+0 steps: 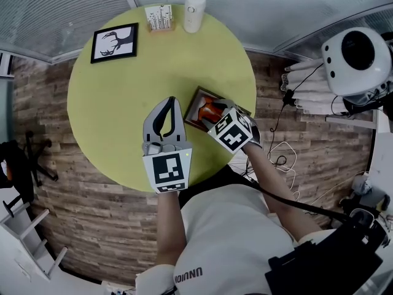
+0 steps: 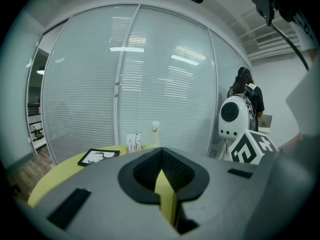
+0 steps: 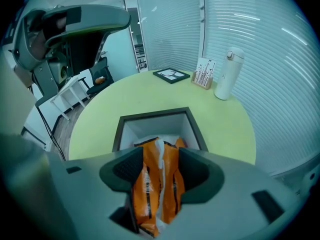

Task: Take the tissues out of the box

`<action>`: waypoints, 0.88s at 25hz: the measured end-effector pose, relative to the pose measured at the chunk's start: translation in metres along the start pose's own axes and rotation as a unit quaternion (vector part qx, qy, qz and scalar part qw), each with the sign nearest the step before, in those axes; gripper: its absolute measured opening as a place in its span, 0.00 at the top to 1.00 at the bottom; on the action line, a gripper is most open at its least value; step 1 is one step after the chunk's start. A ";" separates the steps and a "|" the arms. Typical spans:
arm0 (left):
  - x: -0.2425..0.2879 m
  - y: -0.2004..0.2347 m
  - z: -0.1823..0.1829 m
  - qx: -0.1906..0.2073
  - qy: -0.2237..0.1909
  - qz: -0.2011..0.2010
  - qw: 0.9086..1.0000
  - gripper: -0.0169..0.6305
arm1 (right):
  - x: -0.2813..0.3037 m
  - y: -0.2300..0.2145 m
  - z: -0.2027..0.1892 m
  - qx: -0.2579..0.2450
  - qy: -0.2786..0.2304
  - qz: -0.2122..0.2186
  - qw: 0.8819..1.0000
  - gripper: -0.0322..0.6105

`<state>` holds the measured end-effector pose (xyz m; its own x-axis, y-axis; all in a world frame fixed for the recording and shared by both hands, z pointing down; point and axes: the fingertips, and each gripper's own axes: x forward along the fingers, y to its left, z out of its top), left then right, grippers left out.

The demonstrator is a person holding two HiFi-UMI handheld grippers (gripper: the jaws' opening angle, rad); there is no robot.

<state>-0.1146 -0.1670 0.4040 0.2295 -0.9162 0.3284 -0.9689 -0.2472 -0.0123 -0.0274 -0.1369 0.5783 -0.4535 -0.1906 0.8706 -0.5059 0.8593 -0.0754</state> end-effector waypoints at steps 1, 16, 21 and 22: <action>0.001 0.001 0.000 0.001 0.000 0.001 1.000 0.95 | 0.002 0.000 0.000 -0.002 0.003 0.001 1.000 0.58; 0.003 0.003 -0.001 0.000 0.002 0.000 1.000 0.95 | 0.011 0.001 -0.009 -0.022 0.029 -0.009 0.999 0.67; 0.002 0.004 0.000 0.001 0.001 -0.001 1.000 0.95 | 0.012 0.003 -0.009 -0.025 0.030 -0.007 0.999 0.73; 0.002 0.004 0.001 0.002 0.001 -0.002 1.000 0.95 | 0.012 0.003 -0.009 -0.024 0.031 -0.008 0.999 0.74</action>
<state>-0.1180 -0.1704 0.4042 0.2330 -0.9146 0.3304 -0.9677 -0.2519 -0.0148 -0.0276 -0.1321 0.5929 -0.3993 -0.1753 0.8999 -0.4764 0.8783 -0.0403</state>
